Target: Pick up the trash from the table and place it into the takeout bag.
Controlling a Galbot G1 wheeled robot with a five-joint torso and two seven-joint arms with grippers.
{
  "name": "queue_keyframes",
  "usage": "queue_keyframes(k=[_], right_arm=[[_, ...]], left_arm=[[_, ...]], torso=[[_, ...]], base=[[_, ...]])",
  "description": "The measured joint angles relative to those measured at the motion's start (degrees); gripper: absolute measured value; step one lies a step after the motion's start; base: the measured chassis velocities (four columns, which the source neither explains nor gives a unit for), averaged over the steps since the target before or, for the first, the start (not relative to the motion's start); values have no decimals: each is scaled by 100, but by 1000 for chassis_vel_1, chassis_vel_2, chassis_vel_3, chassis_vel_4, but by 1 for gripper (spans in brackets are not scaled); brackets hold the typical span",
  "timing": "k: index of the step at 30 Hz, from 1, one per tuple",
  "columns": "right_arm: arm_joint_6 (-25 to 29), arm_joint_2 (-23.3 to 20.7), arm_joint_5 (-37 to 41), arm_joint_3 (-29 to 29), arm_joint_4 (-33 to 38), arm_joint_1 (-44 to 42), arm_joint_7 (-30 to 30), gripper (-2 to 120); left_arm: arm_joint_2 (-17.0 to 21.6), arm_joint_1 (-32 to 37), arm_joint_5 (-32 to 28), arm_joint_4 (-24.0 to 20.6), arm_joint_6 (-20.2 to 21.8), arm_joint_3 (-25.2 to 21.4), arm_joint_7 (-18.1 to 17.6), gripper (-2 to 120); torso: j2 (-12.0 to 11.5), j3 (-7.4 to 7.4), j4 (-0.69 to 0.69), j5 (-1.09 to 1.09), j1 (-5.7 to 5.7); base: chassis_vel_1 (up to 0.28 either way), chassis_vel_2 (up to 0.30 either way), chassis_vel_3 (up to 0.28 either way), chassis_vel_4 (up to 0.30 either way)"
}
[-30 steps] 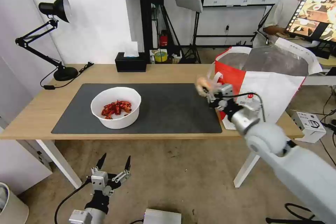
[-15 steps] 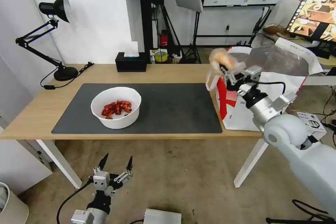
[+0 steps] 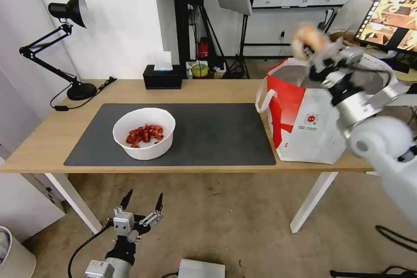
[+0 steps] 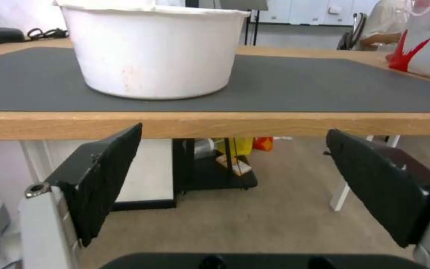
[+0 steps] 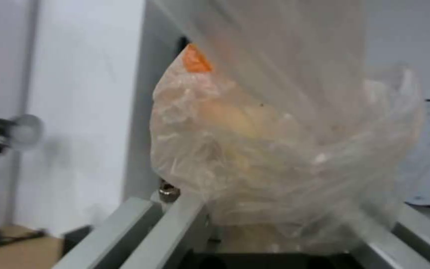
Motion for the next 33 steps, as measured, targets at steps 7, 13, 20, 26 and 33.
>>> queue_keyframes(k=[7,13,20,26,33], right_arm=[[-857,-698,31,63,-376,304,206,3],[-1709,-961,143,2,-451,404,390,3],[-2651,-965,382,-191,-575,528,578,3],[-3412,-793,868,-372,-602,880,970,3],[-4088,-696,1720,-521,-697,1317,1575,3]], left_arm=[[-5,-36,-5,37,-33,54,148,100],[9,-52,-12,-21,-32,156,202,100],[5,-36,4,-100,1,266,268,100],[6,-57,4,-100,1,273,306,100],[16,-90,-14,-100,3,262,313,100]], torso=[[0,0,-1,0,0],[0,0,0,-1,0],[0,0,-1,0,0],[0,0,1,-1,0],[0,0,0,-1,0]], base=[[0,0,0,0],[0,0,0,0],[0,0,0,0],[0,0,0,0],[0,0,0,0]])
